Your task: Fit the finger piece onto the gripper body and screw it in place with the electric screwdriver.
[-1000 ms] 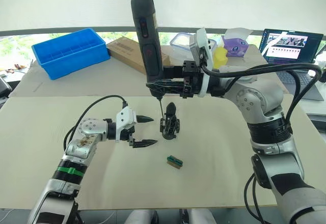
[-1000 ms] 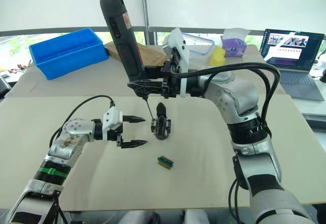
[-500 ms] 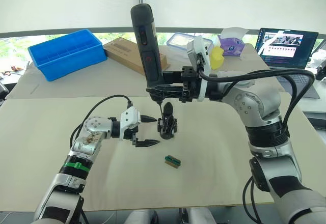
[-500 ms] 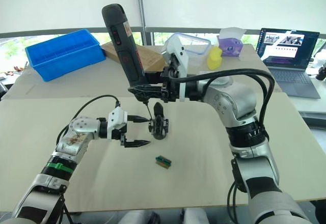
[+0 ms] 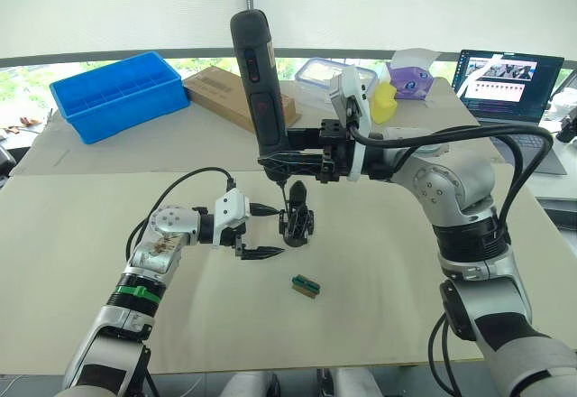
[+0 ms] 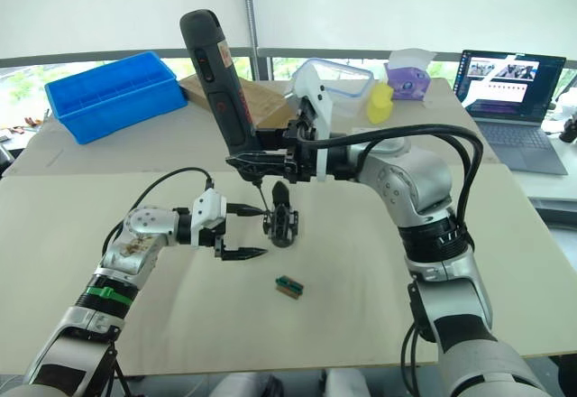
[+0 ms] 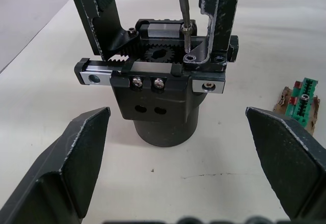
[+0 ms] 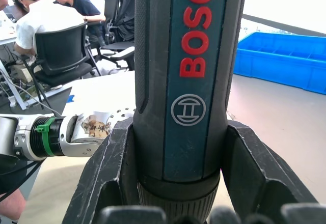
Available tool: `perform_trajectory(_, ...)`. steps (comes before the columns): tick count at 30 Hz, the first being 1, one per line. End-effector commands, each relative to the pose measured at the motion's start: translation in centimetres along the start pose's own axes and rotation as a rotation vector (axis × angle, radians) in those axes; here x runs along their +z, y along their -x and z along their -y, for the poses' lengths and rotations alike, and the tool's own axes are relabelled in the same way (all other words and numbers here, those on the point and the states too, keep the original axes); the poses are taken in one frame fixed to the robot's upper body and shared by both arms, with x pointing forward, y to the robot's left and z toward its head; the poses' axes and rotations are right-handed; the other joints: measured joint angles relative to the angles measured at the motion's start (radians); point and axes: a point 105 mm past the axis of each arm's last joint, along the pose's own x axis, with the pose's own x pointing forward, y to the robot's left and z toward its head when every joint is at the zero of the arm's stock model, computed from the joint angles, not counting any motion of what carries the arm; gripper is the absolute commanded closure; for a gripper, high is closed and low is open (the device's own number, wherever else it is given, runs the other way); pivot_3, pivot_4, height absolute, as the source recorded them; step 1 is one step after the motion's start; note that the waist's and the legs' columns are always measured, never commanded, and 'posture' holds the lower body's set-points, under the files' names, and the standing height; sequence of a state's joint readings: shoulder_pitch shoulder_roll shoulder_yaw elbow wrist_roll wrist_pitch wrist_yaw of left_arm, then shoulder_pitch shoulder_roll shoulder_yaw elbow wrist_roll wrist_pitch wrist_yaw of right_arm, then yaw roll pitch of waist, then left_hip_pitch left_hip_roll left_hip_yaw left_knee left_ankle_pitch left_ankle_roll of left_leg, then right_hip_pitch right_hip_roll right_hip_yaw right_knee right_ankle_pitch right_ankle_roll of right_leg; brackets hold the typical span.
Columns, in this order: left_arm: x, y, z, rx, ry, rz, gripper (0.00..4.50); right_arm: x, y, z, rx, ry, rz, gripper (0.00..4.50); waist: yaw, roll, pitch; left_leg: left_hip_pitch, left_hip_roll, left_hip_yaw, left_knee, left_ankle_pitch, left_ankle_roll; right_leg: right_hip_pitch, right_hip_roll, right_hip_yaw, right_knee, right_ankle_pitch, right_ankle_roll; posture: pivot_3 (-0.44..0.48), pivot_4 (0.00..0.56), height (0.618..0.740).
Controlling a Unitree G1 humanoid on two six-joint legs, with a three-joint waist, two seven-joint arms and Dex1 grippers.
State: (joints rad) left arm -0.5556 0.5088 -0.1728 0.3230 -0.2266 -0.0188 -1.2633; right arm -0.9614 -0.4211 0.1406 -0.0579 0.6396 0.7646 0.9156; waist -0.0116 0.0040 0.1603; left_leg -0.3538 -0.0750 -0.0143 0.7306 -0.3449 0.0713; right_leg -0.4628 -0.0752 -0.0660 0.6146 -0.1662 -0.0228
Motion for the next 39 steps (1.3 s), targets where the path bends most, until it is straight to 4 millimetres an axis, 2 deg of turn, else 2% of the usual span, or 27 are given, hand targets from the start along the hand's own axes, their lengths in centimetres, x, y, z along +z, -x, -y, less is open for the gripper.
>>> perform_trajectory(1, 1.1, 0.0, -0.5, 0.011, -0.052, 0.018, 0.00, 2.2, 0.6, -0.4, 0.004, 0.083, 0.064, 2.58, 0.000, 0.000, 0.000, 0.000, 0.000, 0.000, 0.000, 0.000, 0.000, 0.000, 0.000, 0.000, 0.000, 0.000, 0.000, 0.000, 0.150, 0.740)
perform_trajectory(39, 1.3, -0.2, -0.6, 0.023, -0.061, 0.024, 0.00, 1.1, 0.2, 0.0, 0.017, 0.092, 0.049, 2.58, 0.000, 0.000, 0.000, 0.000, 0.000, 0.000, 0.000, 0.000, 0.000, 0.000, 0.000, 0.000, 0.000, 0.000, 0.000, 0.000, 0.150, 0.740)
